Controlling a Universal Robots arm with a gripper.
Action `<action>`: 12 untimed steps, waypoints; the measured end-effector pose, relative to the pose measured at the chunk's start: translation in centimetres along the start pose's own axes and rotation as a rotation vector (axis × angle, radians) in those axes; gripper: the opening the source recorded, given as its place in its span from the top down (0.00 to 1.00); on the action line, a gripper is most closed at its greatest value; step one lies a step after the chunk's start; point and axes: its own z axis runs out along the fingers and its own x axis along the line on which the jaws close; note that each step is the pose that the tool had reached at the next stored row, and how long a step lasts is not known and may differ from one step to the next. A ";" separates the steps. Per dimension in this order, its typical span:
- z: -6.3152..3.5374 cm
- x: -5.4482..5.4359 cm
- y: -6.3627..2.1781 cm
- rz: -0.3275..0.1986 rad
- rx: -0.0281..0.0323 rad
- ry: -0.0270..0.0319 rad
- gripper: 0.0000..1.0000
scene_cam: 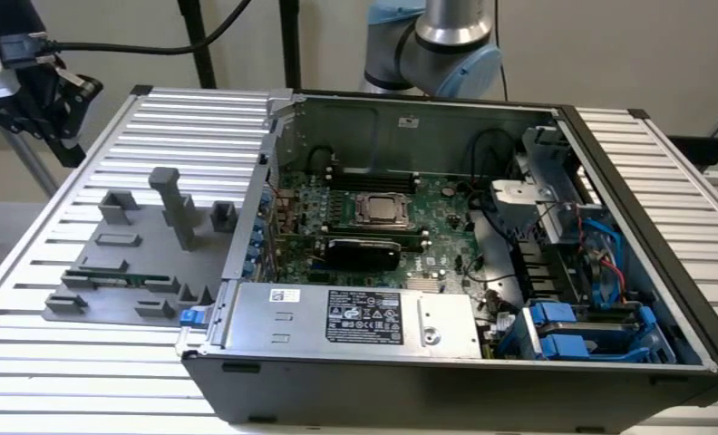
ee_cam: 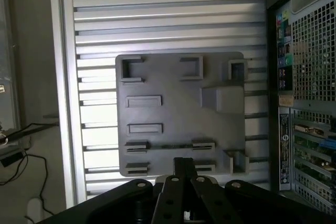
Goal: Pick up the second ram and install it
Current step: 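Pick up the second ram and move it above second insertion slot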
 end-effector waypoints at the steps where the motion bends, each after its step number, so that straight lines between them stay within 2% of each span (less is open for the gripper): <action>1: 0.06 0.0 0.00 -0.016 0.0006 0.0003 1.00; 12: 0.75 0.0 -0.02 -0.215 -0.0057 0.0075 1.00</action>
